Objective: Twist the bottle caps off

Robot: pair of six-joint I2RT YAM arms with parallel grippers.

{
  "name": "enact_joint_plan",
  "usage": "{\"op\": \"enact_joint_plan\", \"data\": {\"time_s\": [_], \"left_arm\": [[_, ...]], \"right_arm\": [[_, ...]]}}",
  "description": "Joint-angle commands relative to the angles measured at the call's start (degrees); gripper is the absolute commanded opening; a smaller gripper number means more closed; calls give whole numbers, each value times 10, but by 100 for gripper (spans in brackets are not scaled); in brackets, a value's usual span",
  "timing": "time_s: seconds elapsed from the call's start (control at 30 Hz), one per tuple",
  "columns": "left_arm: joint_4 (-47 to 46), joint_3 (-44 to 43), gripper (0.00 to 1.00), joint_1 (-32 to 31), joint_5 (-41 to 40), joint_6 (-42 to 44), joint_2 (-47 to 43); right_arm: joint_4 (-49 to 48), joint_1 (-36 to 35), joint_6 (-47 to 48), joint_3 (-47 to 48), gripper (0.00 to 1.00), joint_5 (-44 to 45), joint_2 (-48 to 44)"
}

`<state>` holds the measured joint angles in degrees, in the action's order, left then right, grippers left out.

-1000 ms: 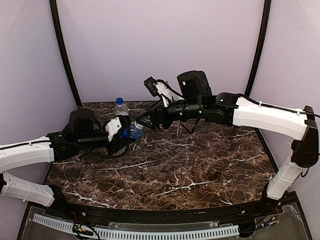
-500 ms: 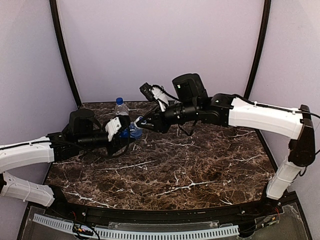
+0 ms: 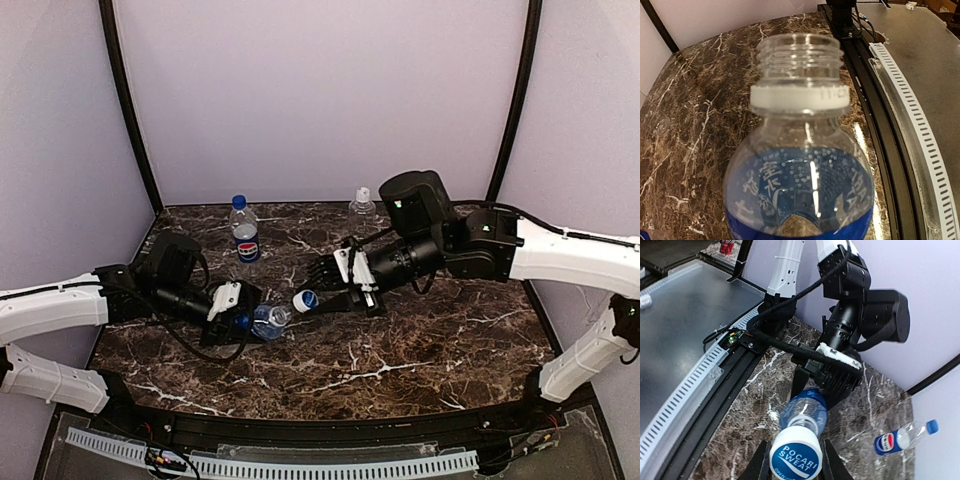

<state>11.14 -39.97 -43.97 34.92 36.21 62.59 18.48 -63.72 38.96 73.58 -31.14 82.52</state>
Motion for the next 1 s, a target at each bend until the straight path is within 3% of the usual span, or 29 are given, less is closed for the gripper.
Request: {"op": "enact_joint_plan", "data": {"time_s": [0.0,0.1,0.2,0.3,0.53,0.73,0.83,0.97], "left_arm": [[87,-1,21,2,54,45,-5],[66,4,21,2,35,31,-8],[-5,14,21,2,-12,-7,-16],[-62,17,21,2,-41,-62,-19],[-130,3,22,2,-57,-151,-25],[-144,1,24,2,-51,-175,-27],[-141,0,24,2,-54,-173,-29],[-144,0,24,2,-48,-173,-30]], "right_arm": [[30,-20,165,13,0,79,-12],[-6,-13,101,18,0,164,-10],[-32,32,-44,13,0,265,6],[0,95,-213,-2,0,375,43],[43,126,-421,-92,0,377,115],[76,123,-502,-117,3,360,193],[87,115,-511,-118,12,362,218],[90,107,-501,-113,49,354,229]]}}
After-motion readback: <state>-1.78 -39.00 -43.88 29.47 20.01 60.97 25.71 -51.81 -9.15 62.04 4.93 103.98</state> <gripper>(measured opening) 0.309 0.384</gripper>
